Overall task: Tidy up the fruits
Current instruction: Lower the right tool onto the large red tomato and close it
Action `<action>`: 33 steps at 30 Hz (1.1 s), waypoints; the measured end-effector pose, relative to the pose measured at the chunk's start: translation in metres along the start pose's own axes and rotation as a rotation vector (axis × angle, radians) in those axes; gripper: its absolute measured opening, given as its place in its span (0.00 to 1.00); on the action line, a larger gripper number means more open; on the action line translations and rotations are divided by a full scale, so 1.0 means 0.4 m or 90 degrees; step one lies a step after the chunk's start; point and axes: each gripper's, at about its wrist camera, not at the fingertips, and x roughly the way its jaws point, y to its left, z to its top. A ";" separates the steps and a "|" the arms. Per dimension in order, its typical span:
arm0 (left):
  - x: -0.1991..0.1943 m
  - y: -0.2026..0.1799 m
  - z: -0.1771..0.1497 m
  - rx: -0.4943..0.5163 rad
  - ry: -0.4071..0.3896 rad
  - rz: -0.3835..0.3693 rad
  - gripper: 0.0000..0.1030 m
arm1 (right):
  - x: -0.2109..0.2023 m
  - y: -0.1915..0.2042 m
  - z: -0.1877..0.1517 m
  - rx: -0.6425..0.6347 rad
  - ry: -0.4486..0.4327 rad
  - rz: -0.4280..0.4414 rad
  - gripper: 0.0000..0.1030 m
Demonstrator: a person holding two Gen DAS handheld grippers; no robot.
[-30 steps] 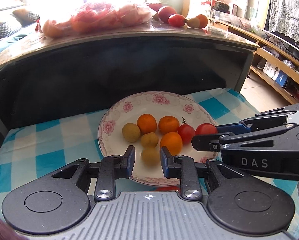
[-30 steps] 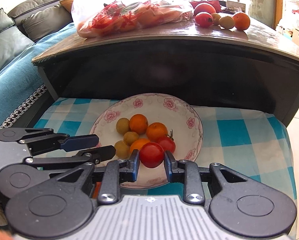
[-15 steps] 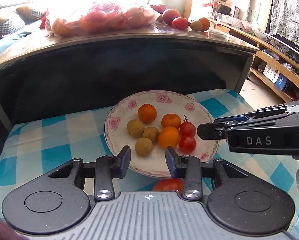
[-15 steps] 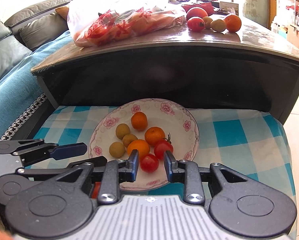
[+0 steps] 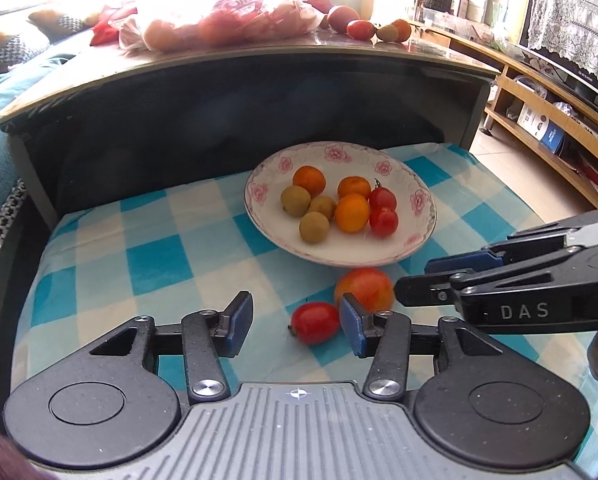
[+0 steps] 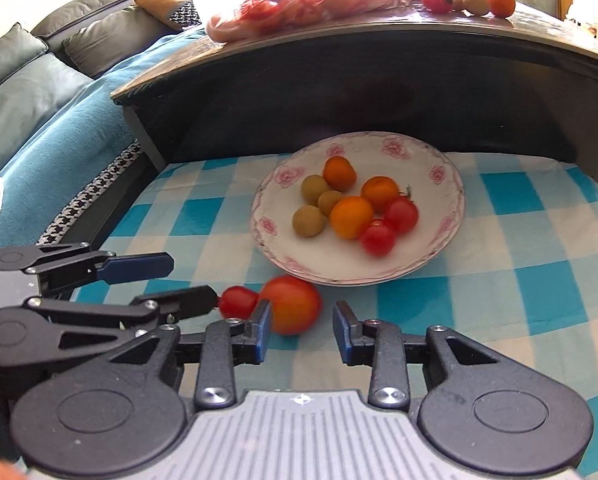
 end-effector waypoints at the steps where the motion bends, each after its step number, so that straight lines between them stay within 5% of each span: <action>1: -0.002 0.000 -0.003 0.003 0.001 -0.001 0.56 | 0.004 0.003 0.001 0.004 0.001 0.003 0.38; 16: 0.016 0.011 -0.051 0.037 0.038 -0.039 0.63 | 0.126 0.003 0.021 0.071 0.031 0.014 0.45; 33: 0.051 0.004 -0.065 0.033 0.054 -0.041 0.68 | 0.135 -0.014 0.027 0.069 0.064 0.047 0.45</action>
